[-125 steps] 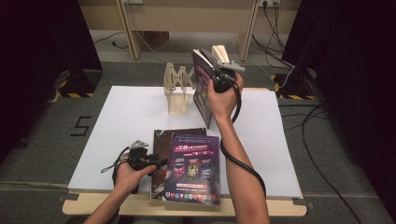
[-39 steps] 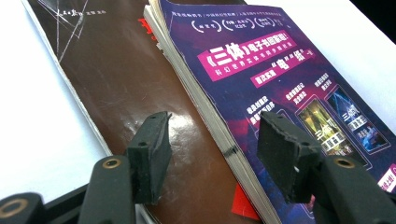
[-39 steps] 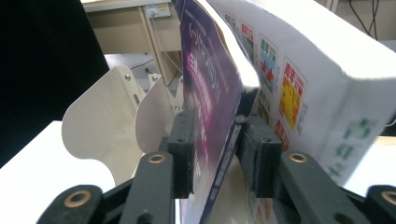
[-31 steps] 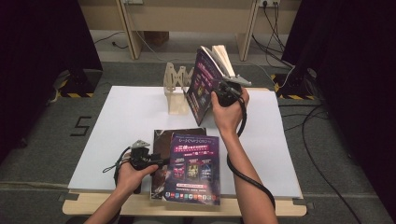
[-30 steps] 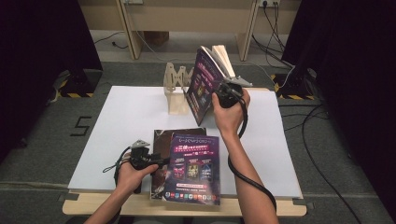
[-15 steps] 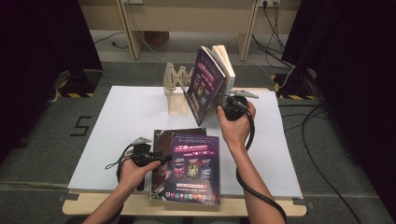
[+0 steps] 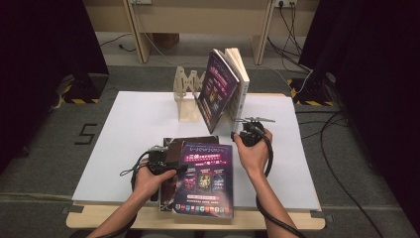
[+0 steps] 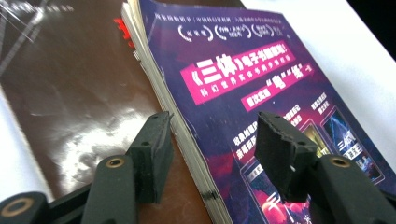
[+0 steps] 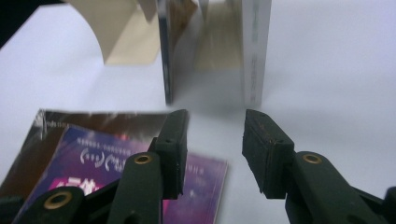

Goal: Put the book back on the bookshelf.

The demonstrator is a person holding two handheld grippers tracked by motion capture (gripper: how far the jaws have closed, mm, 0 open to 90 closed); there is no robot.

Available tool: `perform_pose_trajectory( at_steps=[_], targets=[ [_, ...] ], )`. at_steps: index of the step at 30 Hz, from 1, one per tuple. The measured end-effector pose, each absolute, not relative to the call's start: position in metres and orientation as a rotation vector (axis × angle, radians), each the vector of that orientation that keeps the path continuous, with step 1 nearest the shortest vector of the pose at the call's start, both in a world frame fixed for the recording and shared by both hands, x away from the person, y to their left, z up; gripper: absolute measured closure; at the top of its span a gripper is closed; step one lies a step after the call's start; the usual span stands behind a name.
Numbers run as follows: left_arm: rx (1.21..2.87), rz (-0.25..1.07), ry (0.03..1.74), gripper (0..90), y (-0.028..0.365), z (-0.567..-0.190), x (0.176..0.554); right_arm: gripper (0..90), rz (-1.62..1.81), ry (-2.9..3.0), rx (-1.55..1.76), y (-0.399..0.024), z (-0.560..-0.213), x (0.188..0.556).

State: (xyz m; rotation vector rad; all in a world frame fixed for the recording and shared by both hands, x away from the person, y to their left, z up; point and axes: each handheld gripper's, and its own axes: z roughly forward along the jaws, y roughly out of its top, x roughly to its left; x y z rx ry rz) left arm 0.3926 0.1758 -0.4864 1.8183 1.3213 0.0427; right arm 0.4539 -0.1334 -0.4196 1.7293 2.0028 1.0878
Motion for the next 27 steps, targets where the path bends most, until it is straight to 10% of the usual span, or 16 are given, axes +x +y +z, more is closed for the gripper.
perform_pose_trajectory(
  at_steps=[27],
  targets=[
    [1.649, -0.094, 1.407, 55.3, 0.181, -0.482, 0.387, 57.5, 0.962, 2.180, 1.891, -0.120, -0.472, 0.433]
  ],
)
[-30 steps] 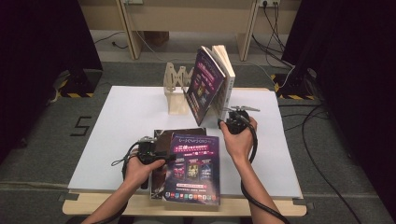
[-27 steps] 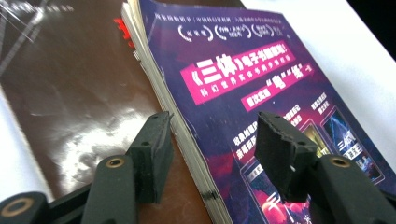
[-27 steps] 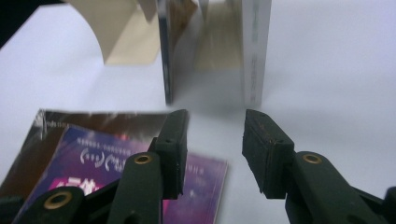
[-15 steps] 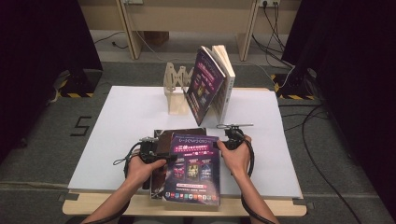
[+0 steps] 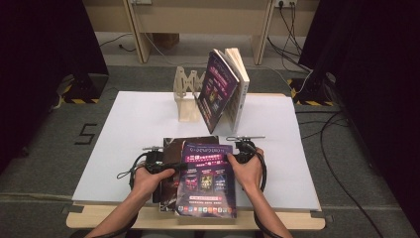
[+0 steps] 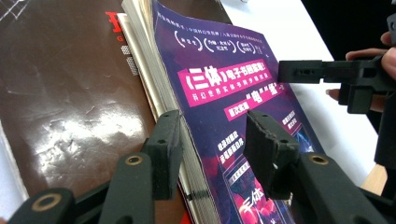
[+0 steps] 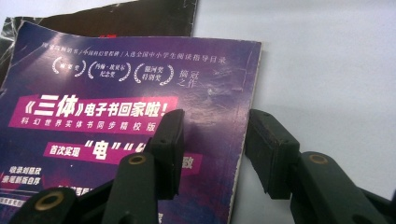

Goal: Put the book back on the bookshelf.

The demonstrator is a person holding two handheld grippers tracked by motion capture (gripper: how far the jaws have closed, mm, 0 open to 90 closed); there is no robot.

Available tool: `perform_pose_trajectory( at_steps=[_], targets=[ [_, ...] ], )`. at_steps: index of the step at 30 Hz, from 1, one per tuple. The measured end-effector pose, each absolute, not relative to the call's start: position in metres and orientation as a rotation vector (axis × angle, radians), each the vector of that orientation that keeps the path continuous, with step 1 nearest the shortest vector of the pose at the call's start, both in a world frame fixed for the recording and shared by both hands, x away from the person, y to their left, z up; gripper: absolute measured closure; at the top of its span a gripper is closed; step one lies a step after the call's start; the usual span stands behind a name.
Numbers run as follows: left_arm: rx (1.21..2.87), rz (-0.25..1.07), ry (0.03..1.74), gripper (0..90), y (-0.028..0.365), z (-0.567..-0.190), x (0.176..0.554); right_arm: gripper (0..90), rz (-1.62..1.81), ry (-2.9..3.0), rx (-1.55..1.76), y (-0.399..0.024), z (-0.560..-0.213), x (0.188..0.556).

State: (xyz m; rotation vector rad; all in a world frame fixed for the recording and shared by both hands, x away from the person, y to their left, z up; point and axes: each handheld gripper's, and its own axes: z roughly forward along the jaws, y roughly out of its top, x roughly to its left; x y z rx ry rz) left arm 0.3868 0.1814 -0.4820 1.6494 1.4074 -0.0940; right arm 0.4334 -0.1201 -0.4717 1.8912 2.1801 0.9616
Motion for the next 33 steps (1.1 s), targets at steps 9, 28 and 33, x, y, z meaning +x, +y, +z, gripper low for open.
perform_pose_trajectory(
  at_steps=[9, 28, 33],
  targets=[
    [1.620, -0.253, 1.460, 55.3, 0.186, -0.489, 0.387, 57.4, 0.945, 2.174, 1.880, -0.119, -0.472, 0.432],
    [1.571, -0.261, 1.491, 56.0, 0.183, -0.491, 0.375, 57.5, 0.933, 2.169, 1.874, -0.118, -0.472, 0.432],
    [1.518, -0.272, 1.474, 60.4, 0.181, -0.489, 0.374, 57.6, 0.934, 2.167, 1.876, -0.117, -0.472, 0.432]
  ],
)
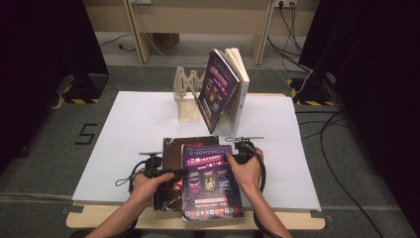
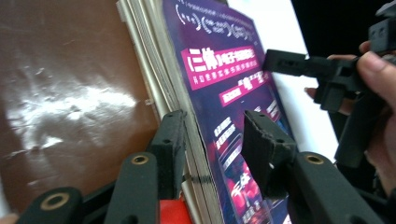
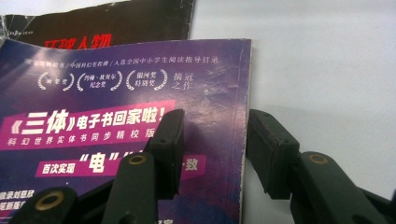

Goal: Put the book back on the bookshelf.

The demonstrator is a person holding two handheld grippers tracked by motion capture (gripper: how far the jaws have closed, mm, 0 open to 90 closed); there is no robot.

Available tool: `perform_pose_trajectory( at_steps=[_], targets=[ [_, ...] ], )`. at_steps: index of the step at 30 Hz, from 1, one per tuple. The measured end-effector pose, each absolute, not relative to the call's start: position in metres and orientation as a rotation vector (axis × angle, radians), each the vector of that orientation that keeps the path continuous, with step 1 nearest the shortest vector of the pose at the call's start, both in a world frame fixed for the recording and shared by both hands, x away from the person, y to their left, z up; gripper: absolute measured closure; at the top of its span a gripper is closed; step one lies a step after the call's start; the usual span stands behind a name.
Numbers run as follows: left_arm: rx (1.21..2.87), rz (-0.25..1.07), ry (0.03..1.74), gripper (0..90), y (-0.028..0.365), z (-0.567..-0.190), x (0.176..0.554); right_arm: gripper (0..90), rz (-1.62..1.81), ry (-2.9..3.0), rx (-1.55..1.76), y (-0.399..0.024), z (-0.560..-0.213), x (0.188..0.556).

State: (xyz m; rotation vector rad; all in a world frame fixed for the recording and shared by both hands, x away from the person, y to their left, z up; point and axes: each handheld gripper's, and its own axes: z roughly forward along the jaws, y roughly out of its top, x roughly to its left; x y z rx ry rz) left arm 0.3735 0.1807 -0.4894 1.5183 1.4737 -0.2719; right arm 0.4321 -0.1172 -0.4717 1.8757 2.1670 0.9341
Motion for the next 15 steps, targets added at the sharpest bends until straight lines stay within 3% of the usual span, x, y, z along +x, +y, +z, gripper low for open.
perform_pose_trajectory(
  at_steps=[5, 8, 9, 10, 15],
  targets=[
    [1.511, -0.270, 1.480, 62.6, 0.1790, -0.4914, 0.3741, 57.5, 0.933, 2.158, 1.877, -0.1167, -0.4719, 0.4316],
    [1.514, -0.267, 1.486, 67.3, 0.1801, -0.4927, 0.3737, 57.5, 0.931, 2.165, 1.875, -0.1168, -0.4717, 0.4322],
    [1.520, -0.288, 1.498, 75.3, 0.1819, -0.4957, 0.3751, 57.6, 0.927, 2.166, 1.874, -0.1166, -0.4714, 0.4321],
    [1.520, -0.288, 1.498, 77.6, 0.1819, -0.4957, 0.3751, 57.6, 0.927, 2.166, 1.874, -0.1166, -0.4714, 0.4321],
    [1.526, -0.323, 1.492, 81.9, 0.1840, -0.4940, 0.3801, 57.3, 0.921, 2.164, 1.870, -0.1161, -0.4710, 0.4318]
  ],
)
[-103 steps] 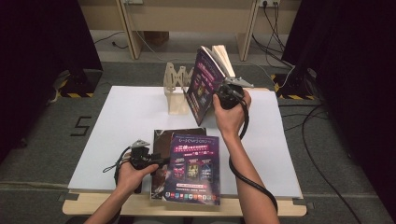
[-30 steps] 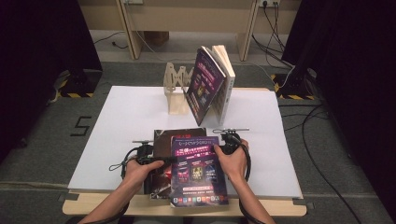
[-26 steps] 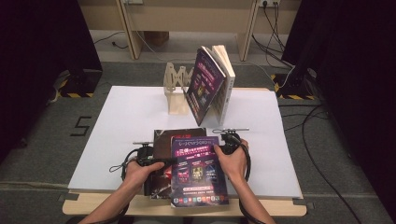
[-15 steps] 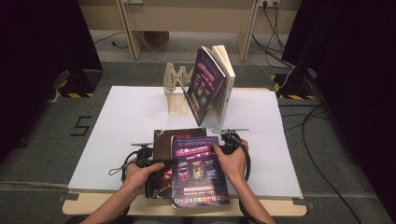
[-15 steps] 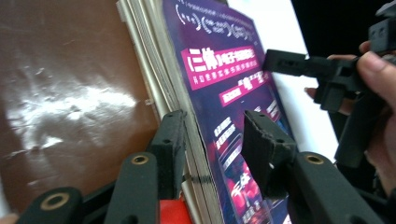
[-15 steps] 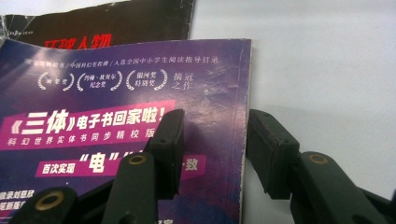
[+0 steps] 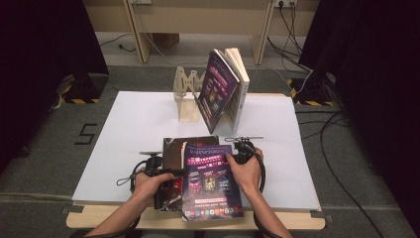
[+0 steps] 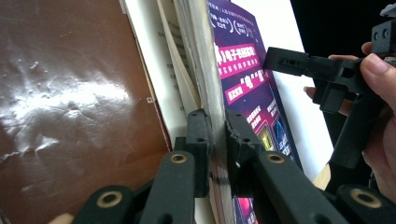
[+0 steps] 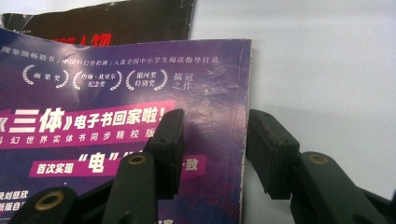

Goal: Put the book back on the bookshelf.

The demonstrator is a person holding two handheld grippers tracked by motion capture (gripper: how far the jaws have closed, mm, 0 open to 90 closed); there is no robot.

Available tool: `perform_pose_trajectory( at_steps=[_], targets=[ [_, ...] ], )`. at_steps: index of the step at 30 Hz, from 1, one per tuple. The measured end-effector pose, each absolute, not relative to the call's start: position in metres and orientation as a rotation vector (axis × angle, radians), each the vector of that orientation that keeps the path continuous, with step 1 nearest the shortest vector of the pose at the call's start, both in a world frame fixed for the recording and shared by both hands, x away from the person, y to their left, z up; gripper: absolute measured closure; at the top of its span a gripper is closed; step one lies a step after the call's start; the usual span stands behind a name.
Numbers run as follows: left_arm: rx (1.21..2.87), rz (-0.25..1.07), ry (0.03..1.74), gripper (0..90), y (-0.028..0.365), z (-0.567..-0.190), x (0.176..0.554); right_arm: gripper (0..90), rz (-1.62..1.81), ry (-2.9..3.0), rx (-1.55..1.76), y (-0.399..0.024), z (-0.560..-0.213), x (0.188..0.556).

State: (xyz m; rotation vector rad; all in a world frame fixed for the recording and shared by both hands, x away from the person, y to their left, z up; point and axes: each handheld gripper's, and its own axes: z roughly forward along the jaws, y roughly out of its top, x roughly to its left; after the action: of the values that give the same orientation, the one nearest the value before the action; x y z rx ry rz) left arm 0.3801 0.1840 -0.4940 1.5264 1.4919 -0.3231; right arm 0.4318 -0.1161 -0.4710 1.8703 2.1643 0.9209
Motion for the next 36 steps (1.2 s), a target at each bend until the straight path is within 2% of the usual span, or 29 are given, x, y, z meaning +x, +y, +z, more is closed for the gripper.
perform_pose_trajectory(
  at_steps=[14, 20, 26, 36],
  targets=[
    [1.592, -0.286, 1.470, 83.8, 0.208, -0.486, 0.395, 55.6, 0.970, 2.232, 1.837, -0.110, -0.470, 0.431],
    [1.608, -0.272, 1.482, 83.4, 0.210, -0.485, 0.395, 53.0, 1.040, 2.195, 1.851, -0.115, -0.458, 0.459],
    [1.609, -0.277, 1.493, 82.7, 0.212, -0.491, 0.396, 52.1, 1.057, 2.221, 1.893, -0.113, -0.465, 0.482],
    [1.614, -0.272, 1.486, 82.5, 0.212, -0.493, 0.396, 50.8, 1.094, 2.245, 1.944, -0.108, -0.474, 0.493]
  ],
)
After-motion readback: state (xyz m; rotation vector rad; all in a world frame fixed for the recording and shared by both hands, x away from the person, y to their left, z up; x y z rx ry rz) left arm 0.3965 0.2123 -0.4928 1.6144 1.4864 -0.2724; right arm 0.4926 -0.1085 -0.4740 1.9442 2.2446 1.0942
